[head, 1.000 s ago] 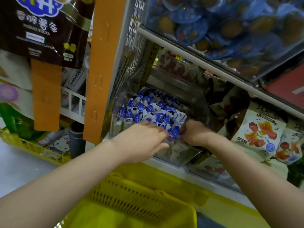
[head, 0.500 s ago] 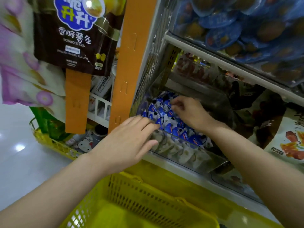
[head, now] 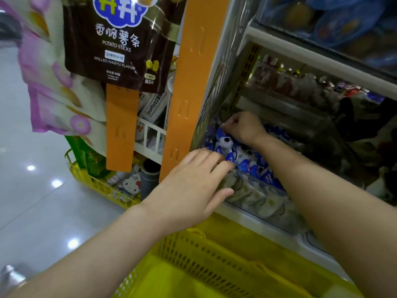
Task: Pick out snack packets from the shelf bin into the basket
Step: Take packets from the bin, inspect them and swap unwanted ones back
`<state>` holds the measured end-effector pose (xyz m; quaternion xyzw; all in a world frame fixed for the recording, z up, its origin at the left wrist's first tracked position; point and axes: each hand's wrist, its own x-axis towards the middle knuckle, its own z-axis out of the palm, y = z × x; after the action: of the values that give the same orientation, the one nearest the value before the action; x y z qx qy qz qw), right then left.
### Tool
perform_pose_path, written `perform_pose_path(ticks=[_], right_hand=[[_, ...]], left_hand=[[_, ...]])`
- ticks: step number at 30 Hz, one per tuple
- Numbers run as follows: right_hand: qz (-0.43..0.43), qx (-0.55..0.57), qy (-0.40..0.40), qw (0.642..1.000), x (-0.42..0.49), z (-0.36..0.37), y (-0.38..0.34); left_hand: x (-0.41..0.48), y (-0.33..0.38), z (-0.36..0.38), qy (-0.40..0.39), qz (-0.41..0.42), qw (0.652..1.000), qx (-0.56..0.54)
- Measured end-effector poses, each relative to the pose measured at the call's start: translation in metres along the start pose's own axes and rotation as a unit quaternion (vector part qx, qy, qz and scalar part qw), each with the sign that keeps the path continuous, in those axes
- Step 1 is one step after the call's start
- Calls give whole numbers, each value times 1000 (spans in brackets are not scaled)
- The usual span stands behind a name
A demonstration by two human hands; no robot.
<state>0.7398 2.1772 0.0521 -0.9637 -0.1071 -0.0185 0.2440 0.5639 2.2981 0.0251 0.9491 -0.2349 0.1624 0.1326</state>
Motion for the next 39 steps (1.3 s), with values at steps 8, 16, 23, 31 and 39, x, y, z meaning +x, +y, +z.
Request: perform_pose_path(ticks=[8, 16, 23, 31, 39], right_hand=[[11, 333, 146, 931, -58, -44, -3], [-78, 423, 75, 900, -186, -27, 5], [34, 470, -45, 881, -256, 42, 22], [182, 515, -142, 826, -278, 79, 35], [287, 612, -173, 716, -275, 77, 42]], left_hand=[[-10, 20, 14, 57, -62, 995, -51], [-57, 46, 16, 95, -251, 831, -488], [-88, 67, 32, -31, -374, 624, -685], [-107, 76, 65, -63, -464, 587, -660], [-95, 73, 90, -16, -468, 640, -610]])
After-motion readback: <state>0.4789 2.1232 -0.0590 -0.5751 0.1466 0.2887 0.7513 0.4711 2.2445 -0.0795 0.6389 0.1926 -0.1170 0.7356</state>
